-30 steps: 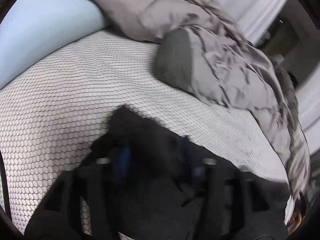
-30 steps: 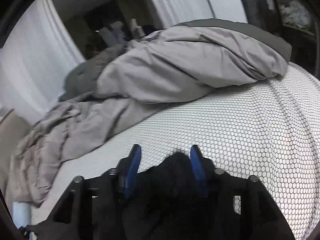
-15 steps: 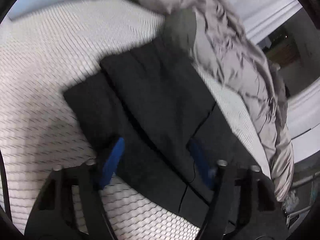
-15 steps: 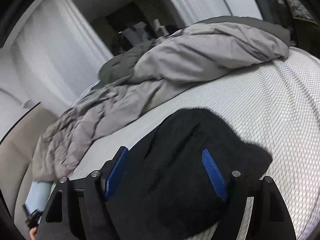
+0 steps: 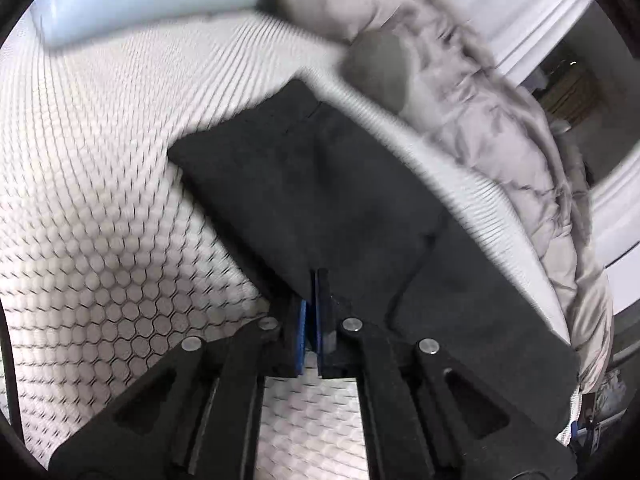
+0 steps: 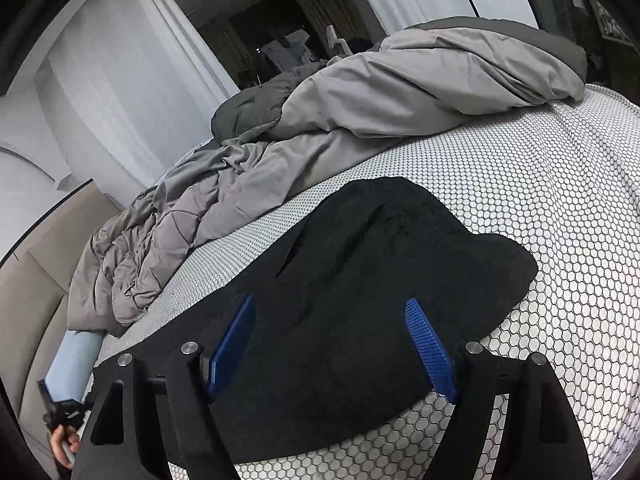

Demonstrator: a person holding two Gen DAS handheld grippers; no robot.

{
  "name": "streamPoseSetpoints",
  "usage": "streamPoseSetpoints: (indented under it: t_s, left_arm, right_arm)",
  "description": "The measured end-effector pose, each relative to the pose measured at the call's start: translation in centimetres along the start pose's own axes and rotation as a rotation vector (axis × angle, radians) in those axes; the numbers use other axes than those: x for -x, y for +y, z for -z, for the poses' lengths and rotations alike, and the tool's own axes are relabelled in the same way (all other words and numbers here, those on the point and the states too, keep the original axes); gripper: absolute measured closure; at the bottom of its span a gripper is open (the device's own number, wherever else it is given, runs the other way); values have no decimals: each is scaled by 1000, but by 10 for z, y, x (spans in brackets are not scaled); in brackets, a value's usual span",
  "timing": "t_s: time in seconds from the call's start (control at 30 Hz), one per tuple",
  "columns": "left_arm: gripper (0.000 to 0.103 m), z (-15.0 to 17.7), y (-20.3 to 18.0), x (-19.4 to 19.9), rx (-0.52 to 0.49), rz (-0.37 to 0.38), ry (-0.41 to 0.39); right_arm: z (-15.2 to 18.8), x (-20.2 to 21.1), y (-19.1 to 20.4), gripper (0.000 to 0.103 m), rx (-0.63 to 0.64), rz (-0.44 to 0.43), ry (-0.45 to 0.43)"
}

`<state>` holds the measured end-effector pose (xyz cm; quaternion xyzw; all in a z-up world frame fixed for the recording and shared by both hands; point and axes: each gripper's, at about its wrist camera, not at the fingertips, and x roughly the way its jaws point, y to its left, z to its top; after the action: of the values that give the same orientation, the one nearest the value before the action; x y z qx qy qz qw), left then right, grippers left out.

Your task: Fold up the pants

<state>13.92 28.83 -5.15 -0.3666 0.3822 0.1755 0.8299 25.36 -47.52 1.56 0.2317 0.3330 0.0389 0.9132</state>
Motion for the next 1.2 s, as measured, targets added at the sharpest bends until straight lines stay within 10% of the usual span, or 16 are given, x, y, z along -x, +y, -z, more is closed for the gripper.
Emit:
streamPoseSetpoints:
  t_s: [0.1, 0.23, 0.27, 0.63, 0.73, 0.87, 1.0, 1.2]
  left_arm:
    - [100, -1, 8, 13, 43, 45, -8]
    - [34, 13, 10, 40, 84, 116, -19]
    - [31, 20, 14, 42, 101, 147, -8]
    - [31, 19, -21, -1, 121, 175, 46]
    - [59, 4, -24, -17, 185, 183, 20]
    - [101, -9, -21, -32, 206, 163, 14]
    - [102, 5, -17, -6, 179, 147, -55]
    - [101, 33, 19, 56, 93, 73, -133]
  right_arm:
    - [2, -2, -5, 24, -6, 11, 20]
    - [6, 5, -16, 24, -49, 1, 40]
    - [7, 8, -20, 23, -58, -6, 46]
    - [13, 2, -73, 22, -280, -80, 225]
    - [12, -19, -85, 22, -338, -146, 227]
    - [10, -52, -103, 66, -435, -164, 207]
    - [10, -57, -103, 95, -424, -150, 178]
    - [33, 0, -80, 99, -302, -194, 160]
